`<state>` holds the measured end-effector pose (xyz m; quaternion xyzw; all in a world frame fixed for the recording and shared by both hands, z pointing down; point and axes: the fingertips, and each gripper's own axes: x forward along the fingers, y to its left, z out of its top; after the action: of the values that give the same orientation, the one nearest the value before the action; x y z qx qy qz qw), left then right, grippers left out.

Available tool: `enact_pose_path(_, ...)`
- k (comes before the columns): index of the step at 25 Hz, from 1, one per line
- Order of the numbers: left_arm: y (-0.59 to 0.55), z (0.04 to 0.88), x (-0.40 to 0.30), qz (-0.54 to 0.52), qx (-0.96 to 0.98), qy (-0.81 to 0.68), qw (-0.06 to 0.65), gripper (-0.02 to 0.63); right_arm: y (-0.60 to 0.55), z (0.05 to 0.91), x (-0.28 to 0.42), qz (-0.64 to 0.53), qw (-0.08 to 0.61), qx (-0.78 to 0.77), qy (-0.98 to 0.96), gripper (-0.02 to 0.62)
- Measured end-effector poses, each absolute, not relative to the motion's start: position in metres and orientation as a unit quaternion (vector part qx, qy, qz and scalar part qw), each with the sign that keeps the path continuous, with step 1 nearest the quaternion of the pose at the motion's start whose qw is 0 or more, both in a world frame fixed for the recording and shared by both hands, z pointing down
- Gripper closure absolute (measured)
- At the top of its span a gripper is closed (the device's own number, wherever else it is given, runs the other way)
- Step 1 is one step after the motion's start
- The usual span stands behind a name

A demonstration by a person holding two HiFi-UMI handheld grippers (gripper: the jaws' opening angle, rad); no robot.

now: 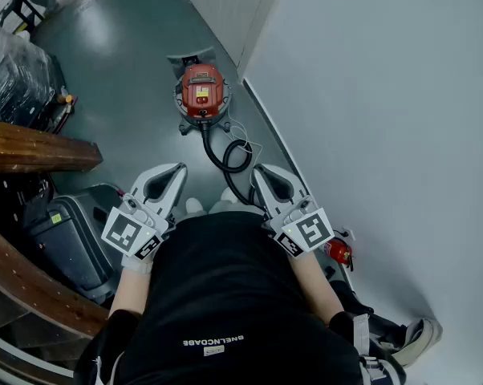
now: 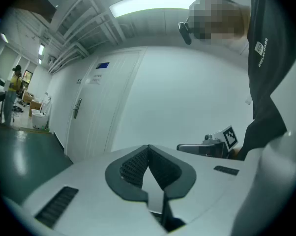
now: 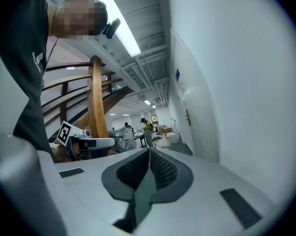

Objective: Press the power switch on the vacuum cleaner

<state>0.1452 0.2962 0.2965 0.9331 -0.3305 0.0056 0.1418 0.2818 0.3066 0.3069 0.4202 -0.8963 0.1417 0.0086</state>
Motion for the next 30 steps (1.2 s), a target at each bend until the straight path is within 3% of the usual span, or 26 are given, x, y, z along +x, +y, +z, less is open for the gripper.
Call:
enact_pose_path(20,0.28,0.31,0.186,0.028,0.92,-0.358,0.154,0.591,0.277,0.317,0.333,0.182,-0.027,0.404,-0.896,0.561)
enact_pose_path(30,0.233,0.33,0.15,0.023,0.905,-0.387,0.173,0.591,0.228,0.333,0.304,0.195,-0.005,0.383,-0.903,0.561)
